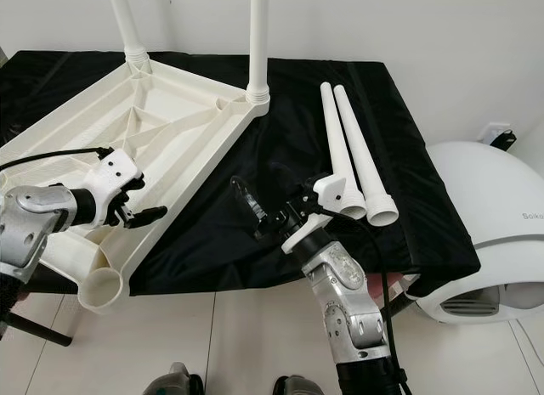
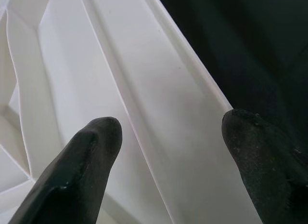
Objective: Building children table
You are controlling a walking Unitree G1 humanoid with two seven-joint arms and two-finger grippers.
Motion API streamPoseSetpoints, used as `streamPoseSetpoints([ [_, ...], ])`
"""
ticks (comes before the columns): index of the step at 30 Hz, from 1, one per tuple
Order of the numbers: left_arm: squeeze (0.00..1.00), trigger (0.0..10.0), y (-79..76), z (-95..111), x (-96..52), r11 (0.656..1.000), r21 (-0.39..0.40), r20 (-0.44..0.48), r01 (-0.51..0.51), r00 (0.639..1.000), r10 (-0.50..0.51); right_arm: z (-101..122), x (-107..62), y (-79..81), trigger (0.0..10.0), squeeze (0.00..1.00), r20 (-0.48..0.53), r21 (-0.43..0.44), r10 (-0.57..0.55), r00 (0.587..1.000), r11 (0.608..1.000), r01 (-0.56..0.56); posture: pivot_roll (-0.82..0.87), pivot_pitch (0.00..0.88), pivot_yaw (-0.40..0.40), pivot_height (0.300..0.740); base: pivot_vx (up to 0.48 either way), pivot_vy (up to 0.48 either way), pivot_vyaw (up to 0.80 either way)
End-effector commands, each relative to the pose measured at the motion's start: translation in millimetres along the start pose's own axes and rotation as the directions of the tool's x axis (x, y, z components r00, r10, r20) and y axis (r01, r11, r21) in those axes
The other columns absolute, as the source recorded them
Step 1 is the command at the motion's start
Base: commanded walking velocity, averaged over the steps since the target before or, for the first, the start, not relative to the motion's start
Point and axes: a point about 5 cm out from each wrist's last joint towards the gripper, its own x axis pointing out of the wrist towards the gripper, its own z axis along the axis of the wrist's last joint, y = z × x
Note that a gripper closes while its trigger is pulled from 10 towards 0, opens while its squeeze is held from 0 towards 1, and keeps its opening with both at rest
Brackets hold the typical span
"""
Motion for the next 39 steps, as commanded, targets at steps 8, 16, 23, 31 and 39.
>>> streamPoseSetpoints([
  [8, 0.0, 10.0, -30.7, -17, 44.4, 0.993, -0.119, -0.125, 0.028, 0.991, -0.043, 1, -0.3, -0.1, 10.0, 0.0, -0.005, 0.005, -0.001, 1.0, 1.0, 0.001, 0.02, 0.063, -0.018, 0.74, 0.0, 0.0, 0.0],
  [16, 0.0, 10.0, -26.9, -1, 55.7, 0.991, -0.135, -0.079, -0.011, 0.997, 0.0, 2, -0.7, -0.6, 10.0, 0.0, -0.003, 0.003, -0.006, 1.0, 1.0, 0.006, 0.02, 0.064, -0.017, 0.74, 0.0, 0.0, 0.0],
  [23, 0.0, 10.0, -26.0, 15, 66.3, 0.991, -0.133, -0.036, -0.015, 0.999, 0.01, 3, -0.5, 0.1, 10.0, 0.0, 0.001, 0.006, -0.009, 1.0, 1.0, 0.009, 0.02, 0.07, -0.01, 0.74, 0.0, 0.0, 0.0],
  [31, 0.0, 10.0, -27.3, 30, 81.7, 0.988, -0.148, 0.003, -0.041, 0.999, 0.042, 1, -1.3, 4.3, 10.0, 0.0, 0.001, 0.017, -0.013, 1.0, 1.0, 0.013, 0.01, 0.074, 0.005, 0.74, 0.0, 0.0, 0.0],
  [39, 0.0, 10.0, -27.5, 55, 95.9, 0.987, -0.148, 0.069, -0.064, 0.995, 0.074, -1, -3.1, 7.7, 10.0, 0.0, 0.002, 0.028, -0.022, 1.0, 0.999, 0.022, 0.0, 0.066, 0.013, 0.74, 0.0, 0.0, 0.0],
])
